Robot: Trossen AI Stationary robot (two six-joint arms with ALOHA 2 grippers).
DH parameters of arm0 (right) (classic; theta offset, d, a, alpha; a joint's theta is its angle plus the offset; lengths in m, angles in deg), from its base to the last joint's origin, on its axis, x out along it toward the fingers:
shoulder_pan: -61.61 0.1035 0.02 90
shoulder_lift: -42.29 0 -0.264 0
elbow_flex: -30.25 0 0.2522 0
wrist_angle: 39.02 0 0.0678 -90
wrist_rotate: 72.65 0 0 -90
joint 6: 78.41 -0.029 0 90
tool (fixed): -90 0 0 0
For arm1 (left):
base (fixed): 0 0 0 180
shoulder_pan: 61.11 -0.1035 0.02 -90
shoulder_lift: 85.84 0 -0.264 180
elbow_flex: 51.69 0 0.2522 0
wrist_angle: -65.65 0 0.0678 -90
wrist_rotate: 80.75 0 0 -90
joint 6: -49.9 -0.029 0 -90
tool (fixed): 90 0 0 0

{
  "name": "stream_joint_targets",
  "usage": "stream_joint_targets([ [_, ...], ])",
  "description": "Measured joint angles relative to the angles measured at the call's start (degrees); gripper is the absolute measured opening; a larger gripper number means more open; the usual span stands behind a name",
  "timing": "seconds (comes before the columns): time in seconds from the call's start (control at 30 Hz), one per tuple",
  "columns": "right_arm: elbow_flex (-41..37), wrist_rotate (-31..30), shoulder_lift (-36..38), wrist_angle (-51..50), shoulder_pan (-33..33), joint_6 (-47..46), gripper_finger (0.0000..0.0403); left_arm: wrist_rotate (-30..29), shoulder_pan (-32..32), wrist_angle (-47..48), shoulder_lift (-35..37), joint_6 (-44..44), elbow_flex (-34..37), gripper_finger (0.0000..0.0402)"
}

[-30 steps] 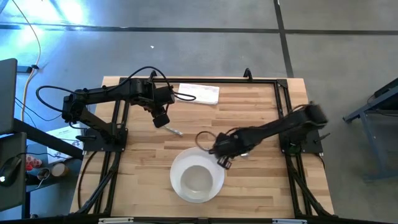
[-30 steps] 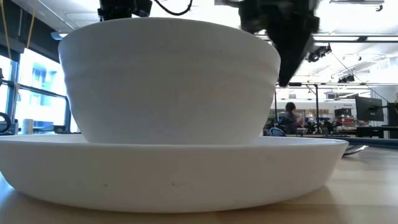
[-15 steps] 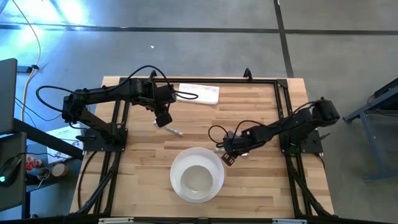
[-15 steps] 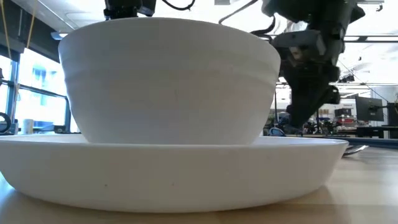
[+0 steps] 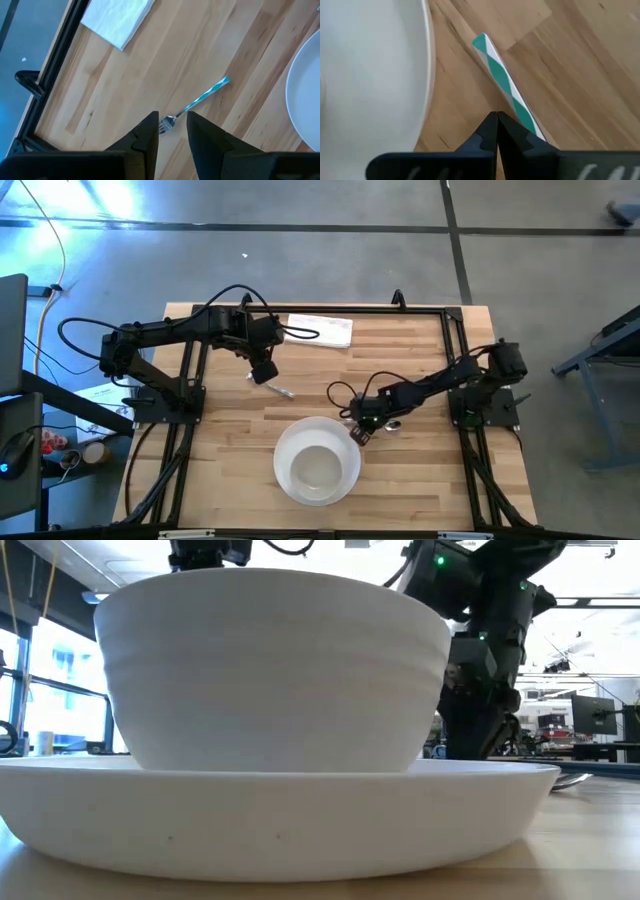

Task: Set table place
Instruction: Adjust the blue spoon, then move the white plate to the center of the table

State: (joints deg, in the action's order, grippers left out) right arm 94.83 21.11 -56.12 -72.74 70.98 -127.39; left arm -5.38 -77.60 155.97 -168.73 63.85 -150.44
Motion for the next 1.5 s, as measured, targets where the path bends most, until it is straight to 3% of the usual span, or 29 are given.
stream_joint_targets([
  [1.1,0.25,-0.07,0.53,-9.17,-13.99,14.3,0.0,0.01,0.0,0.0,0.0,0.14,0.0,0.0092],
  [1.33,9.18,-0.92,2.26,-9.16,-10.37,14.72,0.0,0.02,0.0,-0.06,0.02,-0.07,0.0,0.0092],
  [1.5,17.11,-1.14,-0.68,-8.88,-7.19,17.04,0.0,0.02,0.0,-0.13,0.02,-0.18,0.0,0.0092],
])
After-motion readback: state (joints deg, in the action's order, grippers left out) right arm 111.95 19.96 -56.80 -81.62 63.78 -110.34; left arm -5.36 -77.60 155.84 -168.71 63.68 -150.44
